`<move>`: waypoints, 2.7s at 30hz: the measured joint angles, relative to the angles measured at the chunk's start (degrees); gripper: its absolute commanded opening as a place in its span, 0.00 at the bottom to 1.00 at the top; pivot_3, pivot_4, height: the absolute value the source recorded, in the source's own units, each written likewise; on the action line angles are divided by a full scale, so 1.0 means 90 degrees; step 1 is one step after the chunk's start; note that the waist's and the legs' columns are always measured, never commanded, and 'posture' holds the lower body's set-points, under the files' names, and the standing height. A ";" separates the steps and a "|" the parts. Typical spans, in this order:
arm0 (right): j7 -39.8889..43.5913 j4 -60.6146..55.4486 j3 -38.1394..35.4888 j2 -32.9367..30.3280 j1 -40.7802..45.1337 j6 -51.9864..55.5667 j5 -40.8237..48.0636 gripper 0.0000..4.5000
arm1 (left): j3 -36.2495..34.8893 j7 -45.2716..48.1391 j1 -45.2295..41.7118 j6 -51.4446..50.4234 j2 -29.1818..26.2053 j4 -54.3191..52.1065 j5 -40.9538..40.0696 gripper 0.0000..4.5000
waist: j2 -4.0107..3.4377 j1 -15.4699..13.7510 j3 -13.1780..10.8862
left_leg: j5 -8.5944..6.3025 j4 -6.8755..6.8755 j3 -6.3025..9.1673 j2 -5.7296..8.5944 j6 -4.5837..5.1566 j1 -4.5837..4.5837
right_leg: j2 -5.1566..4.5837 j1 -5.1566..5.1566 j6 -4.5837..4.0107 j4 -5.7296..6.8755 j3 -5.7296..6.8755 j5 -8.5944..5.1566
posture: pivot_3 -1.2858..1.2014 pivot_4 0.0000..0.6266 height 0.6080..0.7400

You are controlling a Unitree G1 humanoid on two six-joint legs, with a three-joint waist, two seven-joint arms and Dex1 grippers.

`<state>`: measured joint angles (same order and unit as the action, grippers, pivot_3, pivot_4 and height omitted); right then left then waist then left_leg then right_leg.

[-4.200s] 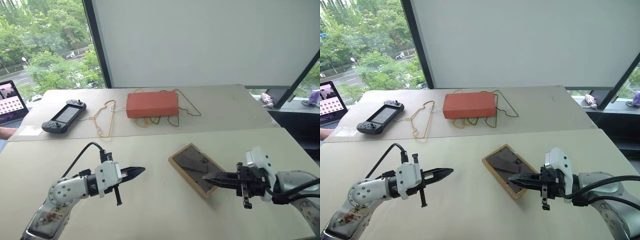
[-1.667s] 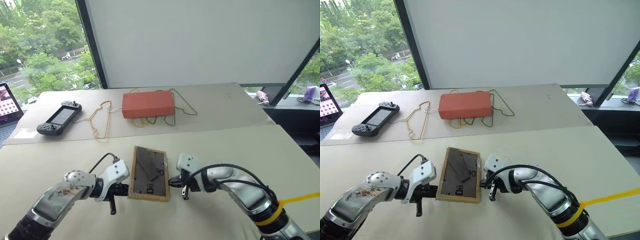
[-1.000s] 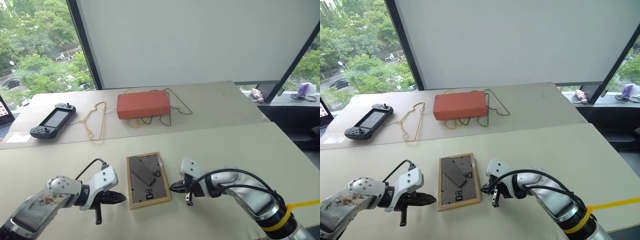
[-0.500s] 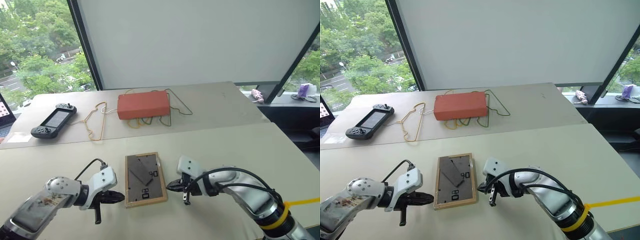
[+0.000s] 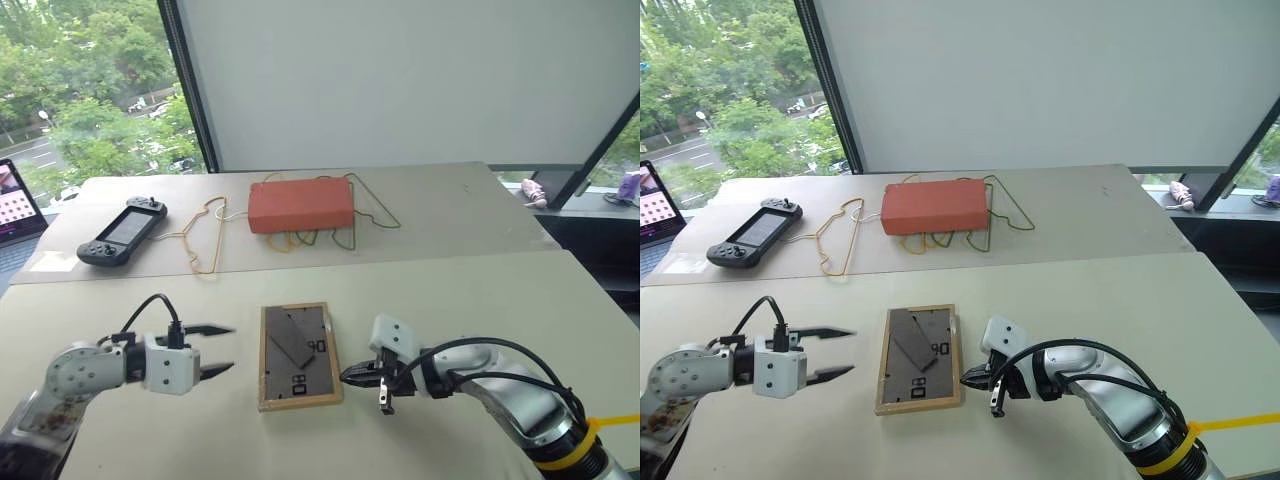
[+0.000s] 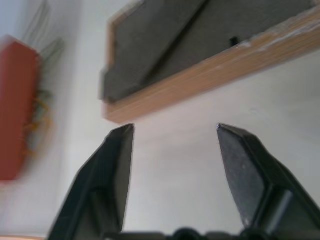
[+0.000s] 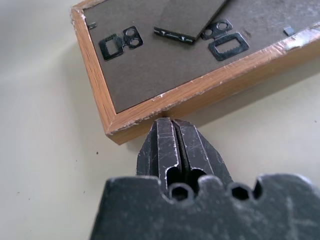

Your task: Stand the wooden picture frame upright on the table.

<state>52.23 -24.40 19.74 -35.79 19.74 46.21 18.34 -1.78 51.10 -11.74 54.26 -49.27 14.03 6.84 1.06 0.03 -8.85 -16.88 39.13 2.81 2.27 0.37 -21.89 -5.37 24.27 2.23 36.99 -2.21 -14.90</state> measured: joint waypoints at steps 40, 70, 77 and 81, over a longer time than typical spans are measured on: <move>-0.0350 0.0509 0.0617 0.0461 0.0875 0.0982 -0.0128 0.00 | 0.1498 -0.1610 -0.0183 0.1406 0.0140 0.0486 -0.0058 0.25 | 0.0003 0.0132 0.0003 | -0.0002 0.0022 -0.0005 -0.0008 0.0008 0.0027 | 0.0013 -0.0005 0.0002 0.0040 0.0016 0.0001 | 0.52 0.24 1.00; -0.0737 0.2040 -0.1002 0.1437 0.2424 0.1301 0.0508 0.00 | 0.0583 -0.2638 -0.0150 0.2116 0.0540 -0.0257 0.1517 0.24 | 0.0003 0.0184 0.0002 | -0.0001 0.0070 -0.0006 -0.0010 0.0013 -0.0014 | 0.0012 0.0033 0.0001 0.0105 0.0020 0.0001 | 0.52 0.24 1.00; -0.0187 0.2124 -0.0273 0.1631 0.2773 0.1171 0.0651 0.00 | 0.0184 -0.2871 0.0059 0.2792 0.0791 -0.0569 0.2342 0.24 | 0.0002 0.0231 0.0002 | -0.0002 0.0068 -0.0006 -0.0006 0.0015 -0.0016 | 0.0009 0.0034 0.0001 0.0107 0.0023 0.0001 | 0.52 0.24 1.00; 0.0217 0.2182 0.0238 0.1509 0.2797 0.0785 0.0471 0.00 | 0.0219 -0.2875 0.0025 0.2791 0.0810 -0.0382 0.2581 0.24 | 0.0002 0.0227 0.0002 | -0.0002 0.0074 -0.0004 -0.0002 0.0015 -0.0018 | 0.0006 0.0034 0.0001 0.0107 0.0026 0.0001 | 0.52 0.24 1.00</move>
<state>54.18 -4.76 21.89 -22.21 44.92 53.28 22.57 0.20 25.22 -11.52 79.38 -41.97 10.60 30.08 1.08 2.07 -8.84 -16.90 39.80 2.78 2.25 0.50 -22.06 -5.32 24.57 2.24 37.96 -1.97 -14.89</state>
